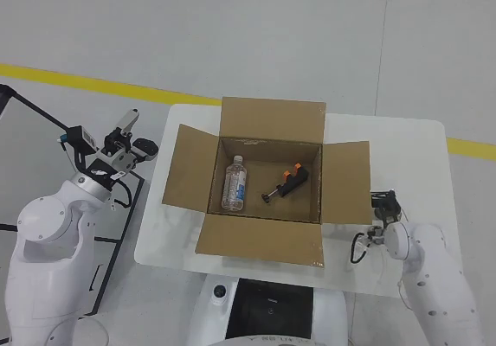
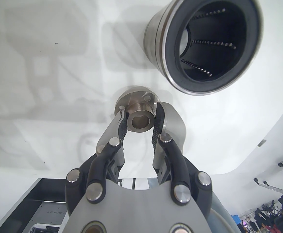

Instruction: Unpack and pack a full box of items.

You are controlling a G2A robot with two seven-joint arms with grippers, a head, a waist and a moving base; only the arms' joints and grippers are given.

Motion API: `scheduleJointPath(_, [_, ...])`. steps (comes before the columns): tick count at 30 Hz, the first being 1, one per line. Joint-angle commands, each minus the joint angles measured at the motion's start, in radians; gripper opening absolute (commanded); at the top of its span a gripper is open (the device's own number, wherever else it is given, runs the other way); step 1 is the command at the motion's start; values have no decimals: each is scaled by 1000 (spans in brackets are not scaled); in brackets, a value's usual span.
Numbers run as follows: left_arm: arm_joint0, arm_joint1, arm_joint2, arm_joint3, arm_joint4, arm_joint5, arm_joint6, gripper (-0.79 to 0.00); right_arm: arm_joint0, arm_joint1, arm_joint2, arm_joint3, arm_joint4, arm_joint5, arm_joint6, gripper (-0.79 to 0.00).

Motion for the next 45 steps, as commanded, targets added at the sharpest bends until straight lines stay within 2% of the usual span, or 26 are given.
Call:
scheduleJointPath(1, [0,0,0,0,0,0,0,0,-13,1,7,-19,3,-4,3,-785])
scheduleJointPath(9, [0,0,0,0,0,0,0,0,-77,6,52,-119,33,-24,18,-785])
scheduleJointPath(17, [0,0,0,0,0,0,0,0,-202,17,181,-331,63,-41,38,-785])
scheduleJointPath(24, [0,0,0,0,0,0,0,0,-226,24,301,-398,113,-47,54,-785])
scheduleJointPath(31, [0,0,0,0,0,0,0,0,-175,31,377,-451,127,-55,61,-785])
scheduleJointPath(36, [0,0,0,0,0,0,0,0,-108,37,389,-523,119,-66,96,-785])
scheduleJointPath(42, [0,0,0,0,0,0,0,0,0,44,353,-616,112,-81,154,-785])
scheduleJointPath(45, [0,0,0,0,0,0,0,0,56,46,286,-646,104,-94,184,-785])
